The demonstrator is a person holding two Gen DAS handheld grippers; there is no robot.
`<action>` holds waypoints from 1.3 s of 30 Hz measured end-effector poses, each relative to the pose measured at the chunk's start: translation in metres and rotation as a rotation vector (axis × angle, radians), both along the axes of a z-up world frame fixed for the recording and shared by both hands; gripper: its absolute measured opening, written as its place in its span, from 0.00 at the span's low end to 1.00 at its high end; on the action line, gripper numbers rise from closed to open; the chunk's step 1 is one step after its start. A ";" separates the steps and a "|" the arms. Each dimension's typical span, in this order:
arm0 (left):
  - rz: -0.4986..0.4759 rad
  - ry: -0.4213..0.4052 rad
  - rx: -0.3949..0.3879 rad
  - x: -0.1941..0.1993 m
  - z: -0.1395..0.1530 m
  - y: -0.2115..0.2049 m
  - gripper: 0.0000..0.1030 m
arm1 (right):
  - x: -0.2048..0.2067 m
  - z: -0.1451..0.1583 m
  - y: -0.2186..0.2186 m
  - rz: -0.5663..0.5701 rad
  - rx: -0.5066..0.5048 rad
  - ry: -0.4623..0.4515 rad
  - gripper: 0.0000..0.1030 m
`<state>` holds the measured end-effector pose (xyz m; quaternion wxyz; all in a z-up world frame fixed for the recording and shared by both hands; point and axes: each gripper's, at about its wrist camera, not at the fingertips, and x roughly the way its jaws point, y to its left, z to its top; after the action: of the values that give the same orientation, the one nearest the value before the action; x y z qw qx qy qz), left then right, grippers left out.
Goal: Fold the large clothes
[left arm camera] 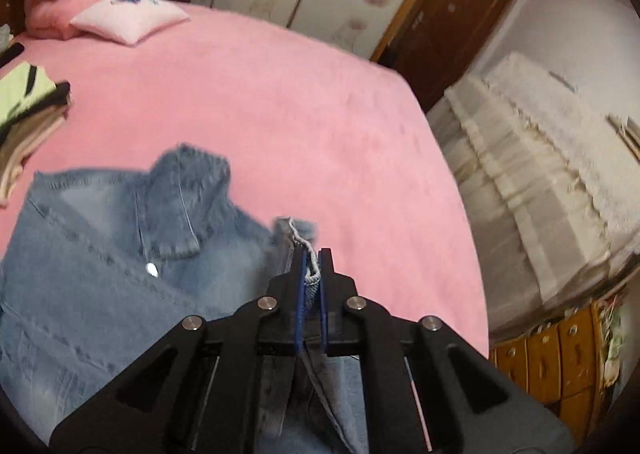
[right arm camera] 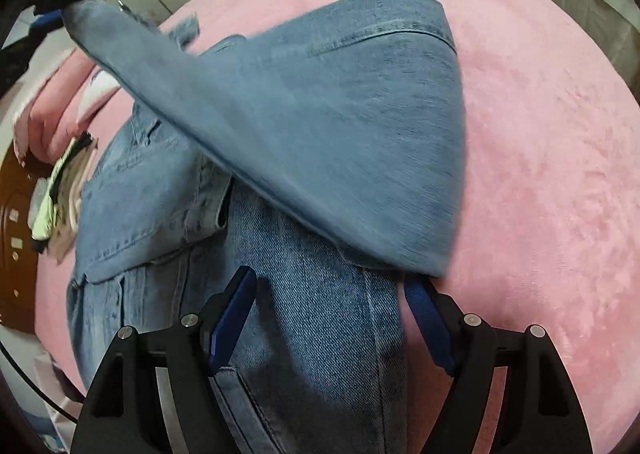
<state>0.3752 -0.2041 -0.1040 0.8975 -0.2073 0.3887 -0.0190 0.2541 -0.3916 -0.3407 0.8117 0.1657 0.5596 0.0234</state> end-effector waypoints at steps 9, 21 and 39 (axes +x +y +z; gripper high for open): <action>0.206 -0.169 0.033 -0.013 0.077 0.105 0.03 | 0.013 0.004 -0.007 0.022 -0.043 -0.044 0.75; 0.339 0.187 0.375 -0.063 -0.056 0.180 0.03 | 0.045 0.006 -0.012 0.172 -0.149 -0.129 0.59; 0.533 0.503 0.404 -0.087 -0.204 0.283 0.03 | 0.025 0.004 -0.018 0.193 -0.191 -0.054 0.22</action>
<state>0.2877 0.0794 -0.3079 0.7706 -0.1189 0.5245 0.3420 0.2795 -0.4095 -0.3368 0.8326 0.0322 0.5504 0.0527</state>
